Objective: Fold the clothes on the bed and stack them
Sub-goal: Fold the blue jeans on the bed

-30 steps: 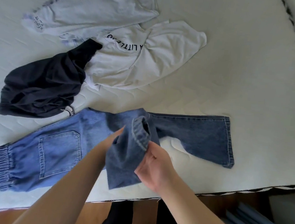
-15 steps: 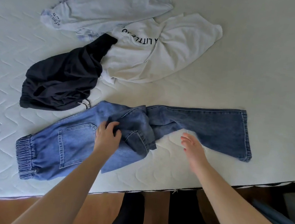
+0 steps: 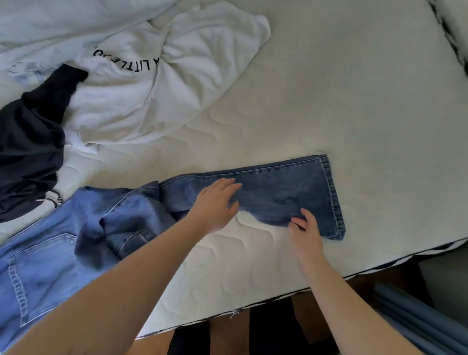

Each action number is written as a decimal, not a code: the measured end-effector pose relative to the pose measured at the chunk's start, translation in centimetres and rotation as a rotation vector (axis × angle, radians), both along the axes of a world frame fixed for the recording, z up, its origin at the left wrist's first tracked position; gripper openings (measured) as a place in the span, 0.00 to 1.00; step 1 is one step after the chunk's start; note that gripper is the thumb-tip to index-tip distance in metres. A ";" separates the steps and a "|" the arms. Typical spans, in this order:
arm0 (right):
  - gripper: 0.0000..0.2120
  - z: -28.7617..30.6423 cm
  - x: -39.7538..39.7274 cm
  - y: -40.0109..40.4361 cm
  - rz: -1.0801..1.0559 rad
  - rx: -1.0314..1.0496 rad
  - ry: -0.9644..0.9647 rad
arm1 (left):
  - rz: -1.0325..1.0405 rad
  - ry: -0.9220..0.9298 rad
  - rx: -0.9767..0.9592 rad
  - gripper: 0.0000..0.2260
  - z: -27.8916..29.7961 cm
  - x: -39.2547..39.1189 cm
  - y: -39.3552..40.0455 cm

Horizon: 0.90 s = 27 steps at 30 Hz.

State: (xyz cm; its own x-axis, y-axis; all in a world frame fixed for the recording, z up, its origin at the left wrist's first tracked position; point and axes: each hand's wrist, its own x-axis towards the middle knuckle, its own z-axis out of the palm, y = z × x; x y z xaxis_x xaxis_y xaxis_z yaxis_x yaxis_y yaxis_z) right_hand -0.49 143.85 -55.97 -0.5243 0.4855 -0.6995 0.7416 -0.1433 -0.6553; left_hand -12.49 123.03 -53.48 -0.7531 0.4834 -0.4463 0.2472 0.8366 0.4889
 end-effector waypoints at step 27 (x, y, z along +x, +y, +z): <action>0.07 5.9 -1.4 21.5 0.318 0.257 -0.014 | -0.224 -0.190 0.099 0.02 0.8 -13.7 23.5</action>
